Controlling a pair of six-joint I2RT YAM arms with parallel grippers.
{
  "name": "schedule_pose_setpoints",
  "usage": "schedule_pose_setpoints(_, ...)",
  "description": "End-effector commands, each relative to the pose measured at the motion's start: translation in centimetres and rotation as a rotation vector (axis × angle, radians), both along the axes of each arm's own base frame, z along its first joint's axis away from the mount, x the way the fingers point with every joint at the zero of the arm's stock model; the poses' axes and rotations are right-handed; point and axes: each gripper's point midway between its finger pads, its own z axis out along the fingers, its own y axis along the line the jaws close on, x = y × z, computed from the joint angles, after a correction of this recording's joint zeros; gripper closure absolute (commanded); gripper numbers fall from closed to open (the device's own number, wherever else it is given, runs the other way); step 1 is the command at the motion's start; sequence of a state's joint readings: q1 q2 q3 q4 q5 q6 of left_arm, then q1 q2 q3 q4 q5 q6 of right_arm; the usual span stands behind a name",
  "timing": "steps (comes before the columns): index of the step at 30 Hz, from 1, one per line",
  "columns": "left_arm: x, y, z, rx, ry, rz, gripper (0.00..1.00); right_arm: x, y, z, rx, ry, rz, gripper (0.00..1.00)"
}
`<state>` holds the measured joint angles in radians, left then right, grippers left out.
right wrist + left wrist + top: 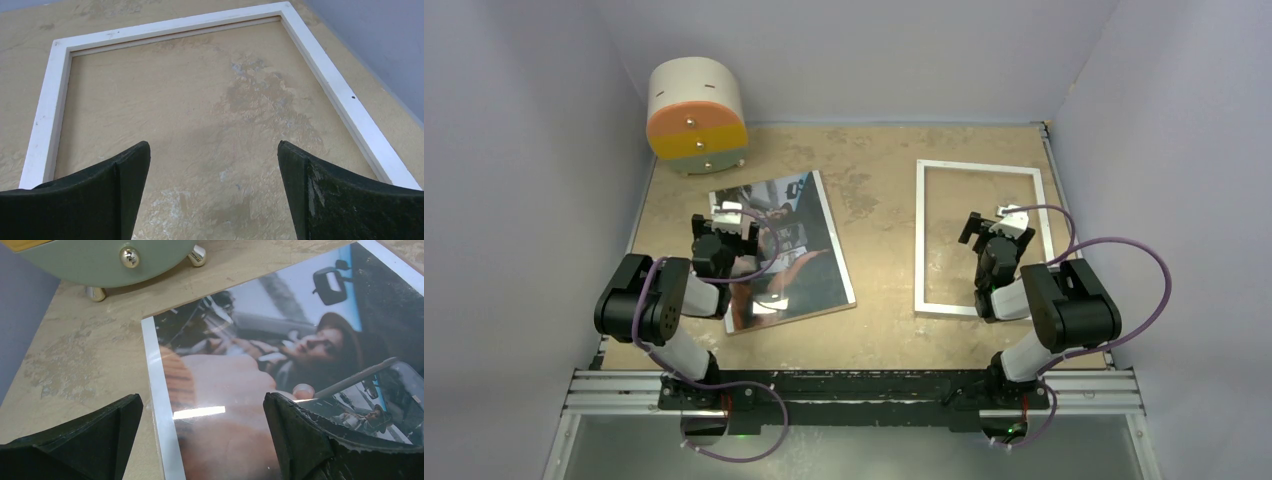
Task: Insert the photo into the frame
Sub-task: Turn over the photo frame at the center of the board.
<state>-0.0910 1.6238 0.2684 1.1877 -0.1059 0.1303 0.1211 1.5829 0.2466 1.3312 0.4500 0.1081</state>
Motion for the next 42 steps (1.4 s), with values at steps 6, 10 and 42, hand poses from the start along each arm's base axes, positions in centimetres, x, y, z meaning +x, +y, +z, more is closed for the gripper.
schedule_pose_setpoints(6, 0.8, 0.1, 1.4, -0.026, -0.053, 0.011, 0.0, 0.5, -0.2, 1.6, -0.005, -0.061, -0.005, 0.01)
schedule_pose_setpoints(10, 0.8, 0.1, 1.5, -0.026, -0.057, 0.007, 0.0, 0.5, 0.0, 1.3, -0.001, -0.049, 0.004, 0.01)
schedule_pose_setpoints(42, 0.8, -0.4, 11.6, -0.148, 0.544, -0.251, 0.0, 4.3, 12.8, -1.6, 0.283, 0.637, 0.133, 0.01)
